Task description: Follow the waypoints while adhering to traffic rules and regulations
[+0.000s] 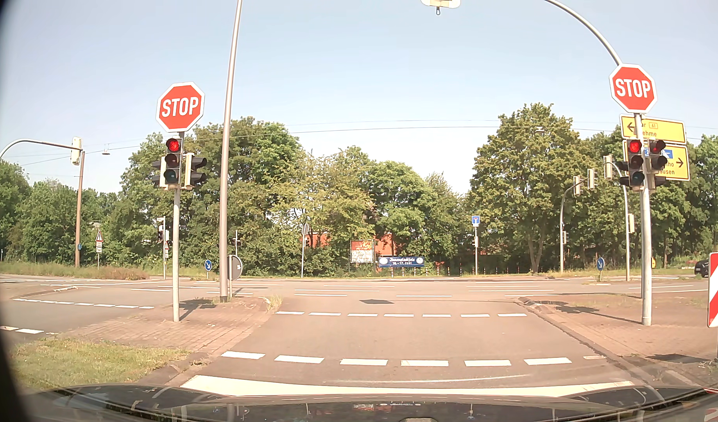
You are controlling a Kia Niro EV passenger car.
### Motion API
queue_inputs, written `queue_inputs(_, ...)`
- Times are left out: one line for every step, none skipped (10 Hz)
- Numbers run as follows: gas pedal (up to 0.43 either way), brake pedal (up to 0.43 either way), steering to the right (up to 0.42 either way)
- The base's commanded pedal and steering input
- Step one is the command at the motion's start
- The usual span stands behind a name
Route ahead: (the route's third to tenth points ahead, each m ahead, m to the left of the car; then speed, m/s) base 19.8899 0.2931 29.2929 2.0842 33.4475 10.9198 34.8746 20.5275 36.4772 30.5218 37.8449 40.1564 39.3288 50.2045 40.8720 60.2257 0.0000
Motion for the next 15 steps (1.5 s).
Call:
queue_inputs(0.0,0.256,0.001)
queue_inputs(0.0,0.256,0.001)
queue_inputs(0.0,0.256,0.001)
queue_inputs(0.0,0.262,0.001)
queue_inputs(0.0,0.256,0.001)
queue_inputs(0.0,0.256,0.001)
queue_inputs(0.0,0.262,0.001)
queue_inputs(0.0,0.256,0.001)
queue_inputs(0.0,0.256,0.001)
queue_inputs(0.0,0.262,0.001)
queue_inputs(0.0,0.256,0.001)
queue_inputs(0.0,0.256,0.001)
queue_inputs(0.0,0.262,0.001)
queue_inputs(0.0,0.256,0.001)
queue_inputs(0.0,0.262,0.001)
